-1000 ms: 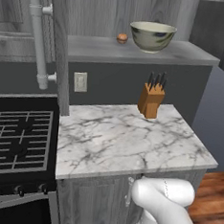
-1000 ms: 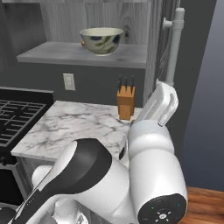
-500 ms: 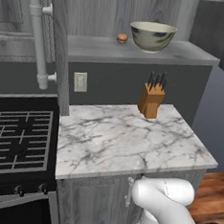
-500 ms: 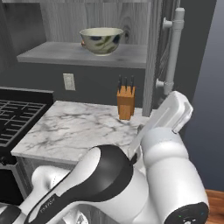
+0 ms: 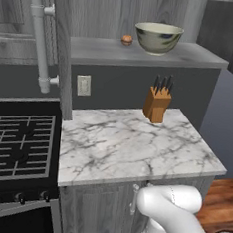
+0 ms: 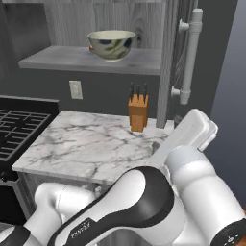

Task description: Pick the mug and place it in the sink. Pick the bowl and place it in the open cabinet and then close the cabinet.

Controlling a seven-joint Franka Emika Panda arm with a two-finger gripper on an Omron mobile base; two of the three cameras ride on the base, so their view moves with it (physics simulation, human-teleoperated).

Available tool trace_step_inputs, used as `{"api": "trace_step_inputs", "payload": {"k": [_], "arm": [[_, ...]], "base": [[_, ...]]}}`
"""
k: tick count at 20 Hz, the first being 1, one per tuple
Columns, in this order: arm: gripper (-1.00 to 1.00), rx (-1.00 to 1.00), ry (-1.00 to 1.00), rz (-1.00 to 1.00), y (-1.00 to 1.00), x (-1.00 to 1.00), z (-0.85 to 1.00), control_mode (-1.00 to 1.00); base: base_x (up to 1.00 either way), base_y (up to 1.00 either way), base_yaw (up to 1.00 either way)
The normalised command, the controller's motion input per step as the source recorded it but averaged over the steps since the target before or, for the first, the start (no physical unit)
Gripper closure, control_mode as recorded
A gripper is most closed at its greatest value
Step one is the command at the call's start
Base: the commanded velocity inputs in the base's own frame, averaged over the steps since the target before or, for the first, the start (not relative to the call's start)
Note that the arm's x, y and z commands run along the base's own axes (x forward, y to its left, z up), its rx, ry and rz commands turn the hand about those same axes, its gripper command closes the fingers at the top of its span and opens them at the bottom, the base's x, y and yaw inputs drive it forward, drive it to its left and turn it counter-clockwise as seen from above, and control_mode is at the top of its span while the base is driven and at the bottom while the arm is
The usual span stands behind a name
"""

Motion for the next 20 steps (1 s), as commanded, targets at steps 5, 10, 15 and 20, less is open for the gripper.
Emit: {"api": "trace_step_inputs", "payload": {"k": [5, 10, 15, 20], "arm": [[-1.00, 0.04, 0.00, 0.10, -0.01, 0.44, -0.10, -1.00], [-1.00, 0.03, 0.00, 0.10, -0.06, 0.42, -0.05, -1.00], [-1.00, 0.05, 0.00, 0.15, -0.09, 0.30, -0.15, -1.00], [-1.00, 0.03, 0.00, 0.15, -0.08, 0.28, -0.11, -1.00]], "base": [[0.00, 0.00, 0.00], [0.00, 0.00, 0.00], [0.00, 0.00, 0.00], [0.00, 0.00, 0.00]]}}
